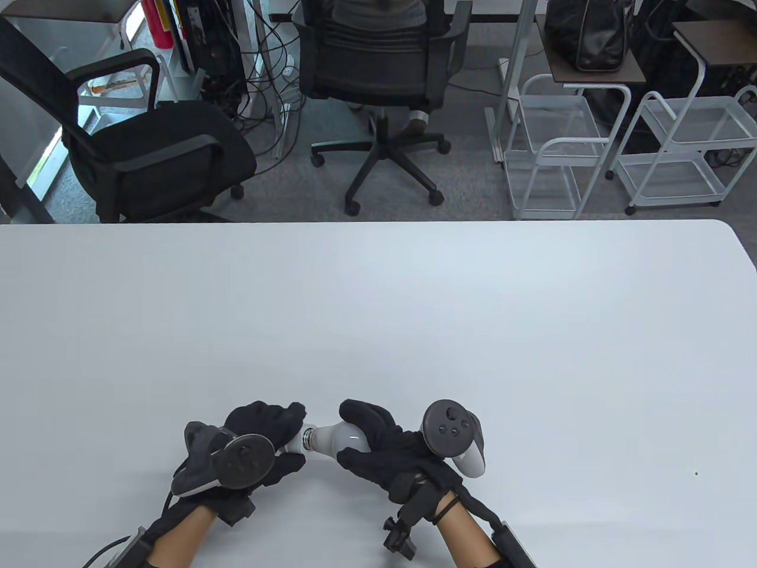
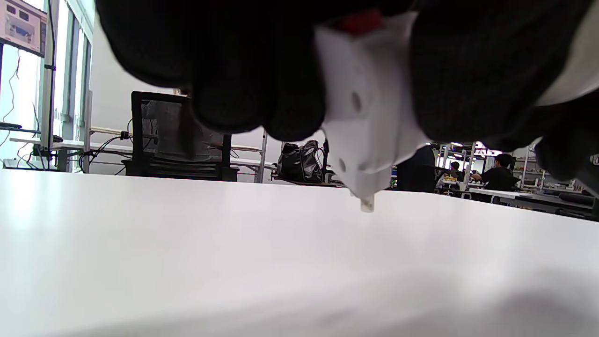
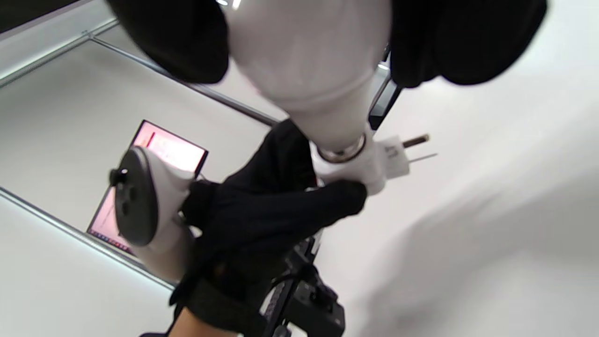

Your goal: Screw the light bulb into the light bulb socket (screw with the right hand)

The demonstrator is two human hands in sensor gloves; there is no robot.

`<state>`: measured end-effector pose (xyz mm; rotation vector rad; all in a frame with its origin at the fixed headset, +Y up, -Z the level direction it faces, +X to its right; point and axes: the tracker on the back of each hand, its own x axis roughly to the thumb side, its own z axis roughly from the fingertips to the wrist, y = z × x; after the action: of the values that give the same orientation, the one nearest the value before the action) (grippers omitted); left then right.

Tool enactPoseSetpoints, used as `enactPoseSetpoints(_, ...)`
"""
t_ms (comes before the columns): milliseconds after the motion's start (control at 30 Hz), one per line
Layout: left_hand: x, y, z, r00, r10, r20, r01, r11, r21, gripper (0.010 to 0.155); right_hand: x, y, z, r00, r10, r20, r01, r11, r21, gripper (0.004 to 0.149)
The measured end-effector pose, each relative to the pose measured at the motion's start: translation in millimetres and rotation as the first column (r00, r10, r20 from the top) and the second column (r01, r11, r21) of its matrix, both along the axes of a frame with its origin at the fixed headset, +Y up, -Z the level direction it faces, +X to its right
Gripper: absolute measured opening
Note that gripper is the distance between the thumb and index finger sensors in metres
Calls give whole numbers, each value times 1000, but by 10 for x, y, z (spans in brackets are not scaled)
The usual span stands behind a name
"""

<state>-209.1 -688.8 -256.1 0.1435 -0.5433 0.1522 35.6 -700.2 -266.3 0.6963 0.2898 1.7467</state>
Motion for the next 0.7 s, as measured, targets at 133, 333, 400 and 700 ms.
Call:
enactPoseSetpoints(133,1,-3,1,1000,11,-1,-11,1000,-8,75,14,40,8,995,55,79,-60,997,55,62)
enactPoseSetpoints(333,-21,0,-7,1000,13,-12,-13,1000,-15,75,4,45,-3,990,127,54,-132,986,101,60)
enactPoseSetpoints(400,-26,3,-9,1000,-2,-14,2,1000,-6,75,5,20,-9,994,100,43,-103,992,72,60)
enactPoseSetpoints(700,-27,-2,-9,1000,1,-21,-1,1000,-1,75,31,3,-25,993,69,97,-74,996,50,56)
